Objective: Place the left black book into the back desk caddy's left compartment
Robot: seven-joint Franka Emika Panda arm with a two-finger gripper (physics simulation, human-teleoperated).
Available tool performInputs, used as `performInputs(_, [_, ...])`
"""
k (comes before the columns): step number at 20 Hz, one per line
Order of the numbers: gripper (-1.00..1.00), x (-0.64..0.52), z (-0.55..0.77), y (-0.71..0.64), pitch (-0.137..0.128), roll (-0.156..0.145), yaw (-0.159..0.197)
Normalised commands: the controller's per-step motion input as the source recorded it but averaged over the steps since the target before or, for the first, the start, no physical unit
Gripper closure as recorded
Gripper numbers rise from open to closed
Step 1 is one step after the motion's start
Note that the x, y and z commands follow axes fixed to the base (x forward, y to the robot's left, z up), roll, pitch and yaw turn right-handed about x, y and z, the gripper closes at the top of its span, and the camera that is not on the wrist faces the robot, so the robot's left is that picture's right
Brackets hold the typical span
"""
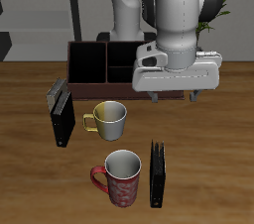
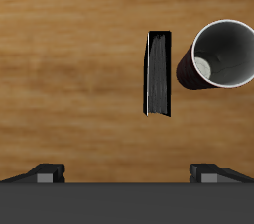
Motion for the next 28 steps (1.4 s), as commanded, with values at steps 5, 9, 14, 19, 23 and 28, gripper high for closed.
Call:
performInputs(5, [-1.0,0.17,0.01,-0.12,0.007,-0.011,-0.004])
performInputs(9, [-1.0,0.19,-0.06,-0.1,0.04,0.053,-0.006])
performInputs(14, [-1.0,0.1,-0.13,-0.07,0.023,0.038,0.04])
performInputs(19, [-1.0,0.14,-0.14,-0.15,0.007,0.024,0.019])
performInputs(23, [-1.0,0.14,-0.13,-0.18,0.005,-0.001,0.008])
performInputs(28, [-1.0,0.09,-0.16,-0.08,0.006,-0.011,0.001])
